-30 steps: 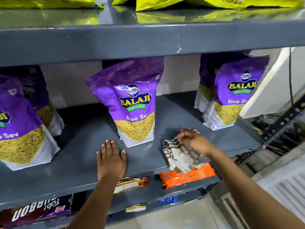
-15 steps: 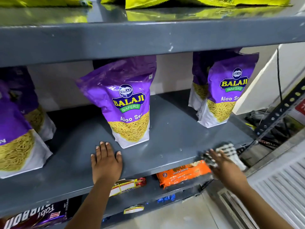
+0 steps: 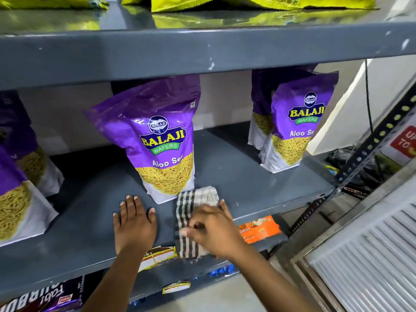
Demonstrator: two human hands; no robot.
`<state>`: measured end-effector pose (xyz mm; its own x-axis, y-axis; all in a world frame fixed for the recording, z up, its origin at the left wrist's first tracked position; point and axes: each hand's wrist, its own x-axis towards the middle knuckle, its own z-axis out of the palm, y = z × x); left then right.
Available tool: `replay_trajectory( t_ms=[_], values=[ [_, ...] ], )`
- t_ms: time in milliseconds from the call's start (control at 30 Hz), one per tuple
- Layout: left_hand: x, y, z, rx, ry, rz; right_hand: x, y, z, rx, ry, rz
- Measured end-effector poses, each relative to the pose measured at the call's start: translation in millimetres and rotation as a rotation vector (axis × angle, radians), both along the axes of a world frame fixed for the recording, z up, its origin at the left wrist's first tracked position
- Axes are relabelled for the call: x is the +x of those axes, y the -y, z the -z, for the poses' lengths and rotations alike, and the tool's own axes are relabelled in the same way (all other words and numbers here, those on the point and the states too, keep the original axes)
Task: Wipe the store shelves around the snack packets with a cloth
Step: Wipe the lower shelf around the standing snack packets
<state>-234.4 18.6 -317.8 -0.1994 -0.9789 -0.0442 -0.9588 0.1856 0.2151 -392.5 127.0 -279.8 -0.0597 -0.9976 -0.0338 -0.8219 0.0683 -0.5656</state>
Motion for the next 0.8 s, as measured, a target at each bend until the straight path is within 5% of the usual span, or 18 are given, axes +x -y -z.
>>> replay_trajectory(
  t_ms=[233,567,800],
  values=[
    [1,1,1,-0.003,-0.01,0.001,-22,-1,43,0.067,-0.301,0.035],
    [0,2,4,-0.025,-0.013,-0.014,-256,-72,41,0.112,-0.304,0.6],
    [1,4,9,-0.024,-0.006,-0.031,-250,-69,37,0.002,-0.233,0.6]
  ],
)
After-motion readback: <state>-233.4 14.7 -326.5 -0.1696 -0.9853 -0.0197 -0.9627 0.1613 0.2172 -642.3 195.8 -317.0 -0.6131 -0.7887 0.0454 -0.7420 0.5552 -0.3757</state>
